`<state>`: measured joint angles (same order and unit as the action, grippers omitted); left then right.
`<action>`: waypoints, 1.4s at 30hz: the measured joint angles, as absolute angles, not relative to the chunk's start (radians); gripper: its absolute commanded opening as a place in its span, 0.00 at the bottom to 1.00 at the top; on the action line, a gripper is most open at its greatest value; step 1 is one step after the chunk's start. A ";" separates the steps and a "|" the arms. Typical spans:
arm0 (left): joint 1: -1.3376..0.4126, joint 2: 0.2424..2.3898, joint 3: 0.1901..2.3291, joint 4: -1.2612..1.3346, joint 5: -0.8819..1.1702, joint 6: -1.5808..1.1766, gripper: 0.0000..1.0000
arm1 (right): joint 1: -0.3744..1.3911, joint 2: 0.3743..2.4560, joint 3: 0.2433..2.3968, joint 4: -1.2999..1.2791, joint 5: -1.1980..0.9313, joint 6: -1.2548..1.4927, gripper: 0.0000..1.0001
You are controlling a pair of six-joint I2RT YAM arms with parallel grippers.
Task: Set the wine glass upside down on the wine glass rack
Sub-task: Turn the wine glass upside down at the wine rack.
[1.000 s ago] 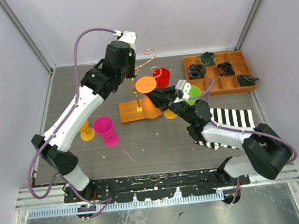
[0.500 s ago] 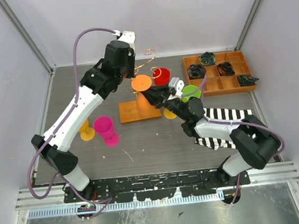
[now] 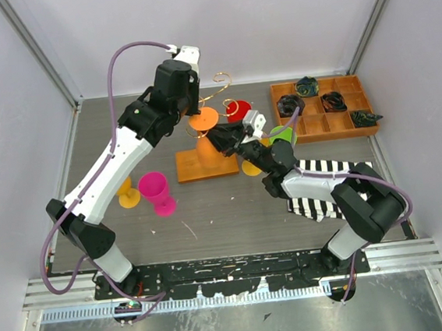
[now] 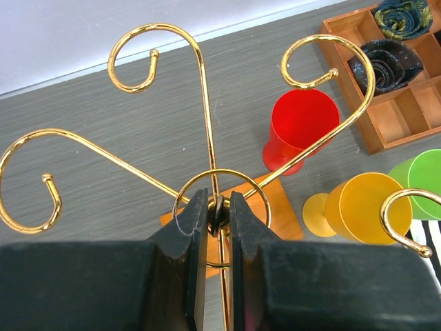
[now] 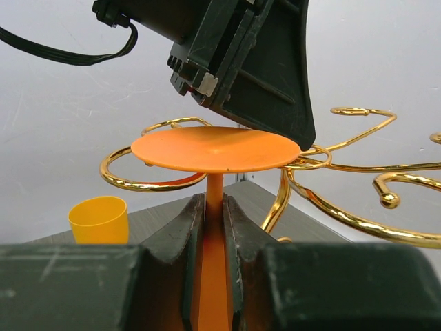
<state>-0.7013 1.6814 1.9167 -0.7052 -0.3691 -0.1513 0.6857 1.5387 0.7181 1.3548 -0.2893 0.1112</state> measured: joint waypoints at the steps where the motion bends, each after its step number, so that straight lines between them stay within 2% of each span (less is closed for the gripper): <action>1: -0.701 1.681 1.917 -0.705 -0.369 -0.152 0.00 | 0.687 1.541 0.721 1.353 -0.290 0.111 0.01; 21: -0.699 1.681 1.917 -0.705 -0.366 -0.158 0.00 | 0.752 1.563 0.739 1.365 -0.363 0.112 0.01; 32: -0.699 1.681 1.917 -0.705 -0.364 -0.158 0.00 | 0.753 1.472 0.637 1.384 -0.298 0.100 0.01; 42: -0.699 1.681 1.917 -0.705 -0.364 -0.158 0.00 | 0.754 1.457 0.632 1.350 -0.188 0.073 0.01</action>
<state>-0.6991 1.6814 1.9167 -0.7052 -0.3645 -0.1577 0.7536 1.4567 0.6323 1.3499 -0.1879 0.0727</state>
